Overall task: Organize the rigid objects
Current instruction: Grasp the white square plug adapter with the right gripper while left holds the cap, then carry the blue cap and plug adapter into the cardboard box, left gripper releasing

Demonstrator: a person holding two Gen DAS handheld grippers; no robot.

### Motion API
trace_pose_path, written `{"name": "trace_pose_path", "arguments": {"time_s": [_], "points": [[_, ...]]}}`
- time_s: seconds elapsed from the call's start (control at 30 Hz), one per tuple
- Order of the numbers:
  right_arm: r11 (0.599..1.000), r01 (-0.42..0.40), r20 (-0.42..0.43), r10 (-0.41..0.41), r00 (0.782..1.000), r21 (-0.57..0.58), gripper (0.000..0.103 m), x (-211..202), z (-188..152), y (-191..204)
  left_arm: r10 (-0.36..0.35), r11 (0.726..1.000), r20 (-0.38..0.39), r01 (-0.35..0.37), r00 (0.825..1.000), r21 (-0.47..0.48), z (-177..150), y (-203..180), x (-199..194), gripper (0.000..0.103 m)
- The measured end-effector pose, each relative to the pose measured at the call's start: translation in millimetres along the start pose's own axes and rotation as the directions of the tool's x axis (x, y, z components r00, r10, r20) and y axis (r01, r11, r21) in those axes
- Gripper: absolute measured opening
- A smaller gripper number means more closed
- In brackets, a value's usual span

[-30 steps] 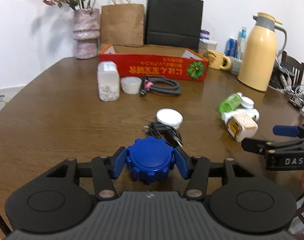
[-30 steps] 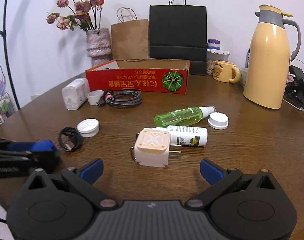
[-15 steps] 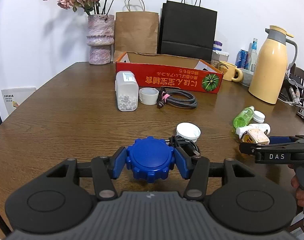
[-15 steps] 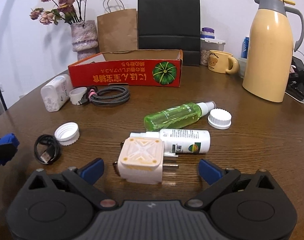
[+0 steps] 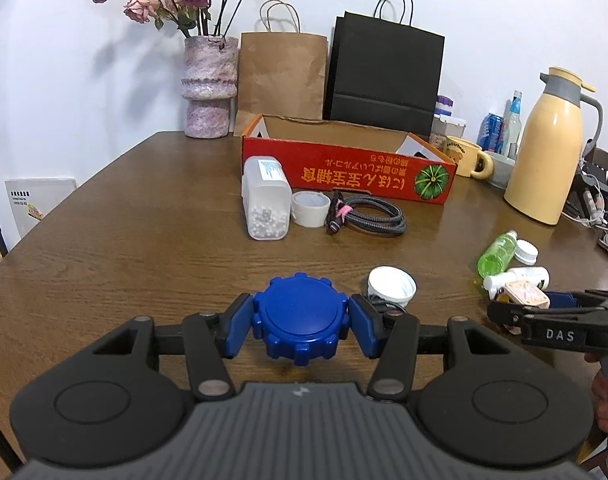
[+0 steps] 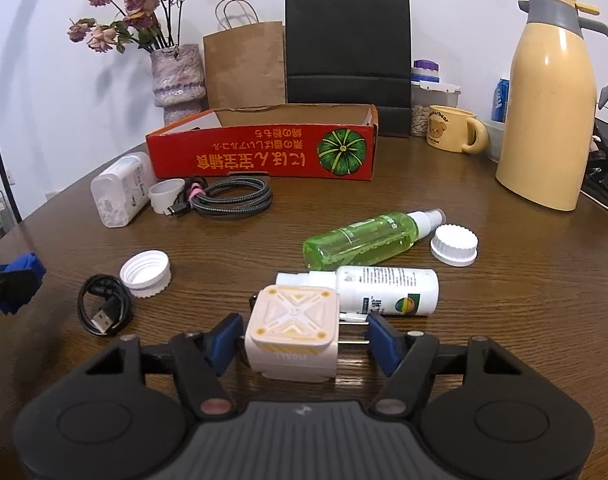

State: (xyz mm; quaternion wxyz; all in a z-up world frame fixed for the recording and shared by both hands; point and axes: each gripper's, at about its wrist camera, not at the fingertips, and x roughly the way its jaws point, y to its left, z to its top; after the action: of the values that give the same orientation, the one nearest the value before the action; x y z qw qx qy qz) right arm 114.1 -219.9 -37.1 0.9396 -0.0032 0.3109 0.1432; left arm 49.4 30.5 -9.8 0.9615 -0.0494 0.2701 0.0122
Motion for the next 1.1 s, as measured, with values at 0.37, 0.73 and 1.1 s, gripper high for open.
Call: {"name": "trace_pose_path", "arguments": {"time_s": [0.37,0.73,1.1], "points": [[1.000,-0.024,0.060,0.025,0.998,-0.011,0.066,-11,15,10,0.009,1.000,0.054,-0.009,0.998,-0.005,27,11,2,0.054],[0.999,-0.049,0.146,0.051,0.988,-0.018,0.066,-13,52,24,0.009,1.000,0.135,-0.010,0.991,0.007,71,16,9,0.054],[0.997,-0.071,0.263,0.072,0.962,-0.012,0.066,-4,108,35,0.000,0.999,0.214,-0.007,0.977,0.035,125,2,28,0.054]]}}
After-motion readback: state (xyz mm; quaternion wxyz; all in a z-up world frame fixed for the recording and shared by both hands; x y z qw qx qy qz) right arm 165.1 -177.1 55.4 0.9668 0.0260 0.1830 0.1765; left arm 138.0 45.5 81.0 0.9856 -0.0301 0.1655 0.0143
